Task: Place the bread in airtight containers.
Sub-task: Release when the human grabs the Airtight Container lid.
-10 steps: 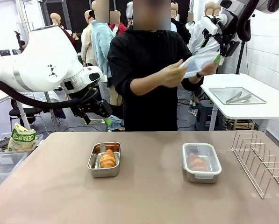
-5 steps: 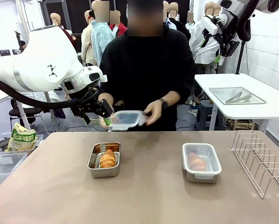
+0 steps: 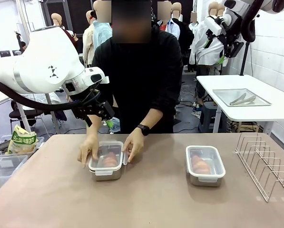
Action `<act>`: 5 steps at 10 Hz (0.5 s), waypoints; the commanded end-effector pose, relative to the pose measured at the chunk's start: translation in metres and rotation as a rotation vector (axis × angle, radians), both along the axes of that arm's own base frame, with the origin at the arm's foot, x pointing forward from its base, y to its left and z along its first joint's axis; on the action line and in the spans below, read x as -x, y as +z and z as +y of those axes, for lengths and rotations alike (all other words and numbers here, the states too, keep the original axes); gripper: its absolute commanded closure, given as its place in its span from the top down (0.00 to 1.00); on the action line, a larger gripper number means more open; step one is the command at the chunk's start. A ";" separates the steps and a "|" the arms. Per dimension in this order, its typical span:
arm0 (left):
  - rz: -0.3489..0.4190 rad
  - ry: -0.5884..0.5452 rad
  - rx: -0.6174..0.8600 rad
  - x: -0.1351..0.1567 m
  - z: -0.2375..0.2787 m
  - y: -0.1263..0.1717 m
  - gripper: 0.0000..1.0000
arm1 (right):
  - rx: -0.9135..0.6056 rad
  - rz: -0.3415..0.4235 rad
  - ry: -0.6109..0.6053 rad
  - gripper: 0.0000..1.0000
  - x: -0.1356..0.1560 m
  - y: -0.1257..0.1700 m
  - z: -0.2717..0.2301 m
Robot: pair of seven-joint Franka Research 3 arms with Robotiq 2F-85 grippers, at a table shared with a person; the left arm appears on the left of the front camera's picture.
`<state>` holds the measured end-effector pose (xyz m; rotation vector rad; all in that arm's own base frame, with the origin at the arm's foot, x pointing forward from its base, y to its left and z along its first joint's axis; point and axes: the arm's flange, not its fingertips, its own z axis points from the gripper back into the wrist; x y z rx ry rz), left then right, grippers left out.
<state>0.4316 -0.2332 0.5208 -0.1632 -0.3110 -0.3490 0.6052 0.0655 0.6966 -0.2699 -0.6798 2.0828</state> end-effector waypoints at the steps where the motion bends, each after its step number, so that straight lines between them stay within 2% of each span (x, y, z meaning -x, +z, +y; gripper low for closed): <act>1: -0.002 0.003 0.000 0.001 0.001 0.001 1.00 | -0.012 -0.008 0.002 1.00 0.001 0.001 0.001; 5: -0.002 0.003 0.000 0.001 0.001 0.001 1.00 | -0.012 -0.008 0.002 1.00 0.001 0.001 0.001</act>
